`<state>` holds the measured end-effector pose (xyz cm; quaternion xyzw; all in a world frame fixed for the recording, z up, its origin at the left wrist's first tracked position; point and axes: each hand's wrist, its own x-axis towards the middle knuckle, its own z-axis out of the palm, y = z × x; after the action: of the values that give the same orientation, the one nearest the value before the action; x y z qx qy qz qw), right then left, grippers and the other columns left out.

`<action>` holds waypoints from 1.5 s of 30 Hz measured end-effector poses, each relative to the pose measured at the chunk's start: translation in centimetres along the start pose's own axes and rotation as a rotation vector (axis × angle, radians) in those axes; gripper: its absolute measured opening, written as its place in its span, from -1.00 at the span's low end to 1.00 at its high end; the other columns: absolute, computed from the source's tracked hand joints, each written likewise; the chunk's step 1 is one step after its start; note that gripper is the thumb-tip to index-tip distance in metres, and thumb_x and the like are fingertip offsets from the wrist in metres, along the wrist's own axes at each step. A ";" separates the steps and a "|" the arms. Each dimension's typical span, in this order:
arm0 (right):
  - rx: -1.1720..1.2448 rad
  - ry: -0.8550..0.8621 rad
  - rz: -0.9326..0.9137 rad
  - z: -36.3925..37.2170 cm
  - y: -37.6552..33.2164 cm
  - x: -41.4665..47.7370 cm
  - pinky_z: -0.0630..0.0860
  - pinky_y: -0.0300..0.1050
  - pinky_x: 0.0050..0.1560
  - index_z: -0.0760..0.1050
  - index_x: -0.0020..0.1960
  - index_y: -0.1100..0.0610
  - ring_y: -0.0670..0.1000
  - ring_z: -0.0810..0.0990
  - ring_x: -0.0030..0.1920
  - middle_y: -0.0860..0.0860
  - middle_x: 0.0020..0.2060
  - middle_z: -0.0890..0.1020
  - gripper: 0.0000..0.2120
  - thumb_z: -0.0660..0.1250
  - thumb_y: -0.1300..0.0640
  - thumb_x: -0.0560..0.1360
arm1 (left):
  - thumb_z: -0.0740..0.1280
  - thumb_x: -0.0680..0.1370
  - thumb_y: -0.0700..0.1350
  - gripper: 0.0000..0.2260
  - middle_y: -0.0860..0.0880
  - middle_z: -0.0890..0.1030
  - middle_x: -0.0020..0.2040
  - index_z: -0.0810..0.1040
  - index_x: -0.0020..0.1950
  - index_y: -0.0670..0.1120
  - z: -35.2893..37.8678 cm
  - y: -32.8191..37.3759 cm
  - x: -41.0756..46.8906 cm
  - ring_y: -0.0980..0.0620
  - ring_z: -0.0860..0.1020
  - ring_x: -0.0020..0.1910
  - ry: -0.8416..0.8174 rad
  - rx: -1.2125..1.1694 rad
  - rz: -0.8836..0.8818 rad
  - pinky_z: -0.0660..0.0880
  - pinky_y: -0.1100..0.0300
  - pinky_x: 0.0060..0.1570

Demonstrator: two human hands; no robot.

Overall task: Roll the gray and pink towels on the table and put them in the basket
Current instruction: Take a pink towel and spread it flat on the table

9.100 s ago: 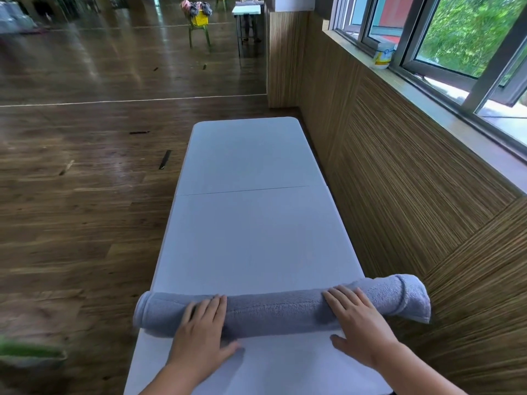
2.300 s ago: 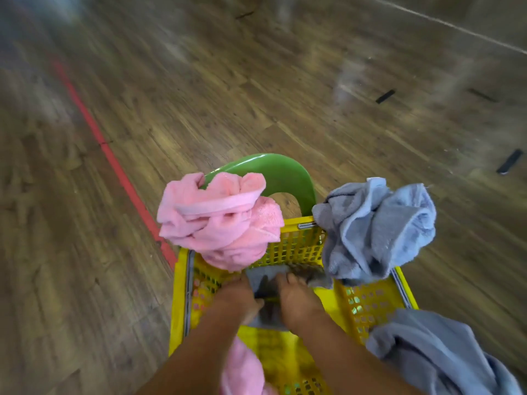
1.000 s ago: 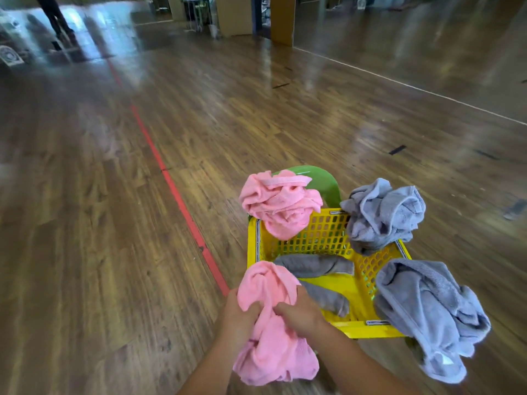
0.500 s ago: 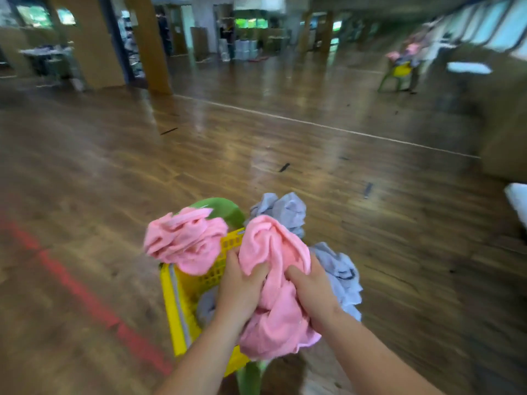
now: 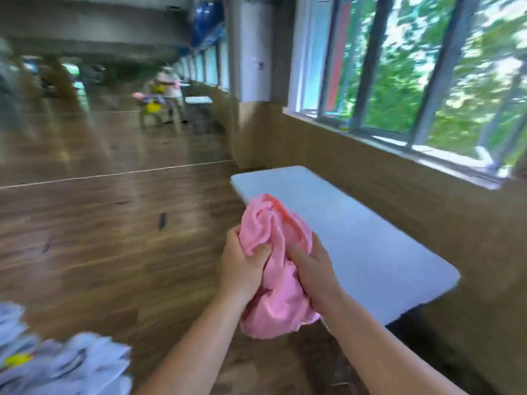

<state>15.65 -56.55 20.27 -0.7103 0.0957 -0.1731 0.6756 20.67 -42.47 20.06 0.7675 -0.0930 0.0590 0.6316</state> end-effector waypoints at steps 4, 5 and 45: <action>-0.052 0.142 0.038 -13.5 1.1 3.9 0.61 0.09 0.12 0.53 0.16 -0.17 -0.07 0.68 0.02 -0.11 0.02 0.70 -0.70 0.43 -0.12 0.44 | 0.35 0.38 0.23 -0.54 0.13 0.65 0.02 0.47 0.22 0.12 14.6 2.6 0.9 0.09 0.64 -0.02 -0.153 -0.087 -0.009 0.61 0.05 0.01; -0.068 0.171 0.044 -16.4 1.3 4.7 0.62 0.05 0.10 0.52 0.15 -0.17 -0.09 0.68 0.00 -0.12 0.01 0.69 -0.72 0.42 -0.08 0.46 | 0.33 0.40 0.26 -0.54 0.14 0.63 0.03 0.43 0.24 0.14 17.7 3.1 1.1 0.10 0.63 -0.03 -0.193 -0.059 -0.023 0.61 0.05 0.02; -0.435 -0.123 0.232 -35.4 16.1 39.4 0.60 -0.06 -0.08 0.61 -0.02 -0.15 -0.17 0.67 -0.16 -0.18 -0.19 0.71 -0.93 0.35 -0.03 0.54 | 0.42 0.20 0.26 -0.51 0.15 0.63 -0.08 0.34 0.05 0.20 46.4 -7.1 22.4 0.12 0.63 -0.16 -0.167 0.150 -0.389 0.58 0.07 -0.12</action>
<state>40.24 -105.00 9.84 -0.8324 0.1705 -0.0263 0.5266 42.78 -88.18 8.84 0.8179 0.0095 -0.1209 0.5625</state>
